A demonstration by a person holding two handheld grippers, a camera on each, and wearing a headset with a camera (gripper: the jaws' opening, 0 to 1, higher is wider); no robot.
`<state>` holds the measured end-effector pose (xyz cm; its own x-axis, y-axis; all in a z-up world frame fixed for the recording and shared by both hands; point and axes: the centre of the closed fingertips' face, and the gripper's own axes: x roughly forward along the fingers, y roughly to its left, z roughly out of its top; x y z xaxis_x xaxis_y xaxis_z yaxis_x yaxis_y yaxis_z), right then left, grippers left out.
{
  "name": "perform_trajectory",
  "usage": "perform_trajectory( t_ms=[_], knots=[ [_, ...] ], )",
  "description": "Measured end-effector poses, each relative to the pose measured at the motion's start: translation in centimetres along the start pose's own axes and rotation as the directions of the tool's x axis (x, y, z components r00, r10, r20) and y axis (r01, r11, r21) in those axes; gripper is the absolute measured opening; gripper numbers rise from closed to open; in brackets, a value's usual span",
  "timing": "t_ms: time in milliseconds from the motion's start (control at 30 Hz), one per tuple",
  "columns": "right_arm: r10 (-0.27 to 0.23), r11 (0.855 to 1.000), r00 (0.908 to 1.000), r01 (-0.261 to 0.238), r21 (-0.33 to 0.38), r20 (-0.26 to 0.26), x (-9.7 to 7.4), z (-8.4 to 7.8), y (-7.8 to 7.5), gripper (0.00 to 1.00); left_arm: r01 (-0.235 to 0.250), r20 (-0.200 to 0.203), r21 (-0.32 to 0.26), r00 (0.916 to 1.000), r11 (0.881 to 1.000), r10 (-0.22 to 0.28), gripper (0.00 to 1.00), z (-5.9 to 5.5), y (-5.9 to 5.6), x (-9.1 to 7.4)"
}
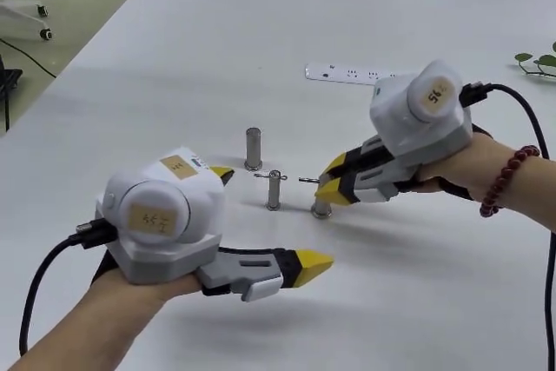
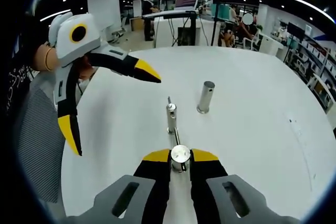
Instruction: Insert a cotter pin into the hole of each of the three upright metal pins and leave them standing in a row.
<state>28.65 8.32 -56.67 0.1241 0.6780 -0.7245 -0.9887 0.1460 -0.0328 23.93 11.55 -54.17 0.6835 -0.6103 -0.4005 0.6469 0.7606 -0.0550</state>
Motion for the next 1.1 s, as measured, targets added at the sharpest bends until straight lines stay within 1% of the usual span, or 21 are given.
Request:
perform_trajectory(
  t_ms=[167, 233, 367, 533, 600, 633, 733, 800, 900, 1033, 1100],
  knots=[
    [0.009, 1.000, 1.0000, -0.009, 0.005, 0.002, 0.0, -0.2, -0.4, 0.08, 0.003, -0.003, 0.004, 1.0000, 1.000, -0.003, 0.95, -0.1, -0.1, 0.1],
    [0.013, 1.000, 0.9999, -0.013, 0.005, 0.004, 0.1, -0.1, -0.4, 0.08, 0.005, -0.004, 0.005, 1.0000, 1.000, -0.005, 0.95, -0.1, -0.1, 0.1],
    [0.021, 1.000, 0.9998, -0.021, -0.005, -0.002, 0.1, -0.1, -0.3, 0.08, 0.014, -0.020, 0.016, 0.9997, 1.000, -0.013, 0.94, -0.5, -0.2, 0.1],
    [0.030, 1.000, 0.9996, -0.030, -0.005, -0.001, 0.0, -0.1, -0.2, 0.09, 0.015, -0.020, 0.013, 0.9997, 1.000, -0.015, 0.94, -0.5, -0.3, 0.1],
    [0.030, 1.000, 0.9990, -0.030, -0.001, 0.032, -0.2, 0.5, -0.2, 0.09, 0.014, -0.026, 0.014, 0.9996, 1.000, -0.014, 0.94, -0.6, -0.3, 0.1],
    [0.038, 0.999, 0.9981, -0.039, 0.009, 0.049, -0.4, 1.0, 0.0, 0.10, 0.016, -0.026, 0.014, 0.9995, 1.000, -0.015, 0.94, -0.6, -0.3, 0.1],
    [0.035, 0.999, 0.9980, -0.035, 0.001, 0.052, -0.5, 1.4, 0.0, 0.16, 0.018, -0.027, 0.013, 0.9995, 1.000, -0.017, 0.94, -0.6, -0.3, 0.2],
    [0.033, 0.999, 0.9977, -0.034, 0.004, 0.058, -0.7, 1.7, 0.0, 0.17, 0.018, -0.027, 0.016, 0.9995, 1.000, -0.018, 0.94, -0.6, -0.4, 0.2],
    [0.040, 0.998, 0.9959, -0.043, 0.045, 0.081, -0.8, 2.5, 0.0, 0.21, 0.018, -0.026, 0.015, 0.9995, 1.000, -0.017, 0.94, -0.6, -0.3, 0.1],
    [0.033, 0.998, 0.9969, -0.036, 0.046, 0.071, -0.7, 2.9, -0.4, 0.24, 0.015, -0.020, 0.014, 0.9997, 1.000, -0.015, 0.95, -0.5, -0.2, 0.1],
    [0.035, 0.997, 0.9963, -0.040, 0.064, 0.079, -0.6, 3.3, -0.6, 0.24, 0.015, -0.018, 0.013, 0.9997, 1.000, -0.015, 0.95, -0.4, -0.2, 0.1]
  ],
)
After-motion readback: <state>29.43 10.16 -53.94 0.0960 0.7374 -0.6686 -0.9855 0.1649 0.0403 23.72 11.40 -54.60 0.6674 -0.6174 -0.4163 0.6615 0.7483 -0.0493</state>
